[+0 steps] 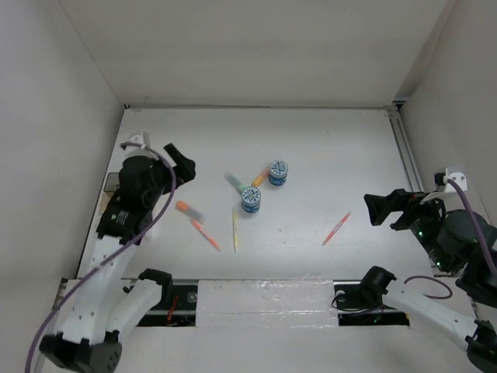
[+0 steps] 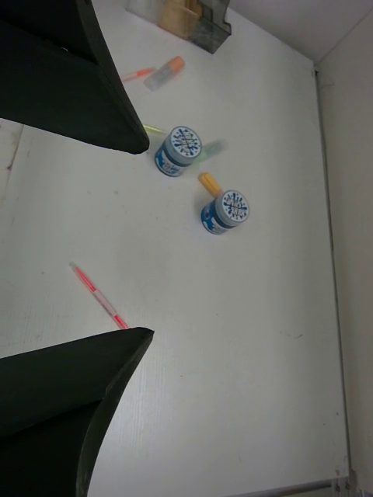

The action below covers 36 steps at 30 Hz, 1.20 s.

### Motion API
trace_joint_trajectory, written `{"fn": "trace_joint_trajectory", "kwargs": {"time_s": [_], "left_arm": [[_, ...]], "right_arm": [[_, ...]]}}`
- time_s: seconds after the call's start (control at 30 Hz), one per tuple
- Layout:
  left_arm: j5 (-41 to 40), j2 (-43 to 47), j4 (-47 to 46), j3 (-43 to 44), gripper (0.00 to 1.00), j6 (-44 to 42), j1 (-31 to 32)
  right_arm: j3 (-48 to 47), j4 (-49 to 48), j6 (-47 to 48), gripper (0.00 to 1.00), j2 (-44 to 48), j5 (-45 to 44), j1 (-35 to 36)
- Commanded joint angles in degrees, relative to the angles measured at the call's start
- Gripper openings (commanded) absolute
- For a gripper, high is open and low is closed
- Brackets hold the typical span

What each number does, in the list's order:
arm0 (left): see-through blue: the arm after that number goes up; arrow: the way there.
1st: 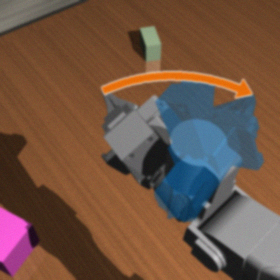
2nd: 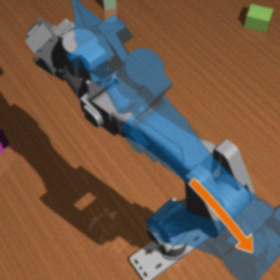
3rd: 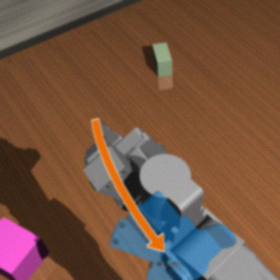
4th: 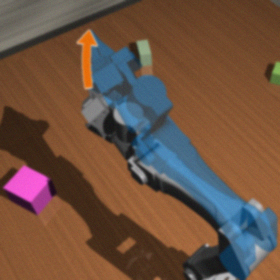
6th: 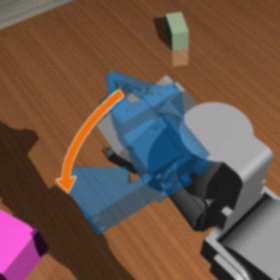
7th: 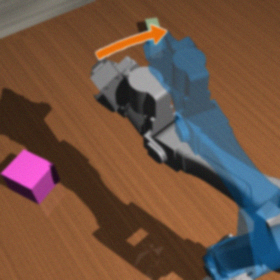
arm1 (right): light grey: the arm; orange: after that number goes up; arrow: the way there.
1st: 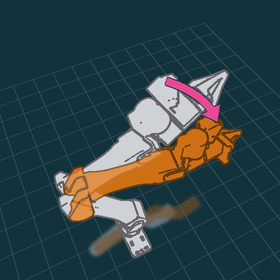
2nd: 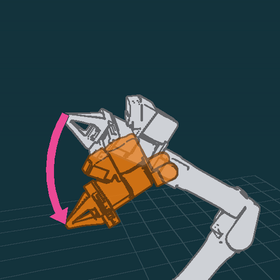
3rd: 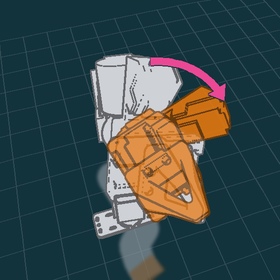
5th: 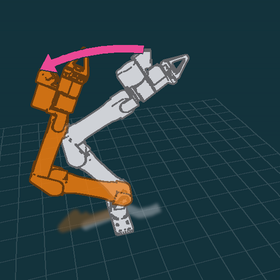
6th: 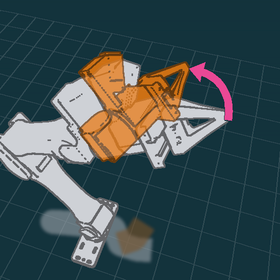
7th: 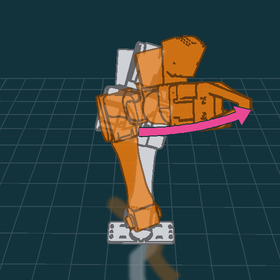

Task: Sort the stationery into containers
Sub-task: Grab a piece of stationery with the left arm

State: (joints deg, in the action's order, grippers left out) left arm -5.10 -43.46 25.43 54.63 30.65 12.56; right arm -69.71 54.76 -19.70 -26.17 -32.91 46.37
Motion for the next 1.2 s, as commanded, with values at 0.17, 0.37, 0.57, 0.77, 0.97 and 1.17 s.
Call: {"fn": "trace_joint_trajectory", "kwargs": {"time_s": [0.17,0.37,0.57,0.77,0.97,1.17], "left_arm": [[-10.56,-24.29,-6.79,2.32,1.0,7.48,26.44],[-20.8,-39.11,-4.98,11.01,1.0,11.34,36.3],[-21.36,-44.68,-5.66,13.3,1.0,9.52,36.31],[-20.13,-51.1,-4.34,16.3,1.0,9.51,36.31],[-19.59,-52.77,-3.81,16.3,0.99,10.04,36.31],[-20.3,-53.39,-3.63,15.07,0.99,11.09,36.31]], "right_arm": [[3.35,-7.21,-0.6,1.0,-4.76,6.88,0.83],[6.7,-9.06,-1.12,1.0,-4.76,10.49,0.83],[7.22,-8.0,-1.13,1.0,-2.57,11.02,0.83],[7.84,-8.0,-1.13,1.0,-2.04,11.02,0.83],[8.37,-8.0,-1.13,1.0,-0.9,11.02,0.83],[8.37,-8.0,-1.13,1.0,-0.9,11.02,0.83]]}}
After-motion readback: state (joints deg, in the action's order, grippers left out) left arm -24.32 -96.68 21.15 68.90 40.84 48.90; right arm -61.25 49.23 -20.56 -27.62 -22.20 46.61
